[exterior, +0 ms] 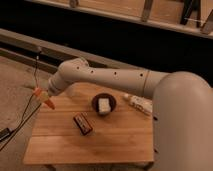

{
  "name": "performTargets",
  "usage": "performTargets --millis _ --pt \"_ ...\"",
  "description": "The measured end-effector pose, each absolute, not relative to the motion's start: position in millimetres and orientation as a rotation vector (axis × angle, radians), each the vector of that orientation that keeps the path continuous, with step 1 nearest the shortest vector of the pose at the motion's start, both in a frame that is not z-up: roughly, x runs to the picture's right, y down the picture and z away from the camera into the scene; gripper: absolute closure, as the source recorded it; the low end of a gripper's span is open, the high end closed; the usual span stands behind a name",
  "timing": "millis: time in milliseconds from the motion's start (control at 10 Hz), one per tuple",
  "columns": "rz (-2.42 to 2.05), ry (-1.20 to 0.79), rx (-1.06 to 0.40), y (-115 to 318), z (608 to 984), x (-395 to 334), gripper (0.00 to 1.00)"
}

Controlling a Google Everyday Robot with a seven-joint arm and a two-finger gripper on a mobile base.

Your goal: Place the pepper in the ceramic cup

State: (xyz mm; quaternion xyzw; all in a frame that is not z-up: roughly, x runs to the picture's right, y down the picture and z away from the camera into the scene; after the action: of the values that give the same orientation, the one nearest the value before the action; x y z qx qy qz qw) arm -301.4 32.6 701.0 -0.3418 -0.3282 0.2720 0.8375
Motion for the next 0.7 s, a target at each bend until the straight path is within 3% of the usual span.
performTargets --millis 400,700 --pt "0.502 -0.852 -0.449 -6.4 712.5 -257.4 1.00" --pt "0.519 -0.871 -0.335 -11.9 729.7 -211.5 1.00"
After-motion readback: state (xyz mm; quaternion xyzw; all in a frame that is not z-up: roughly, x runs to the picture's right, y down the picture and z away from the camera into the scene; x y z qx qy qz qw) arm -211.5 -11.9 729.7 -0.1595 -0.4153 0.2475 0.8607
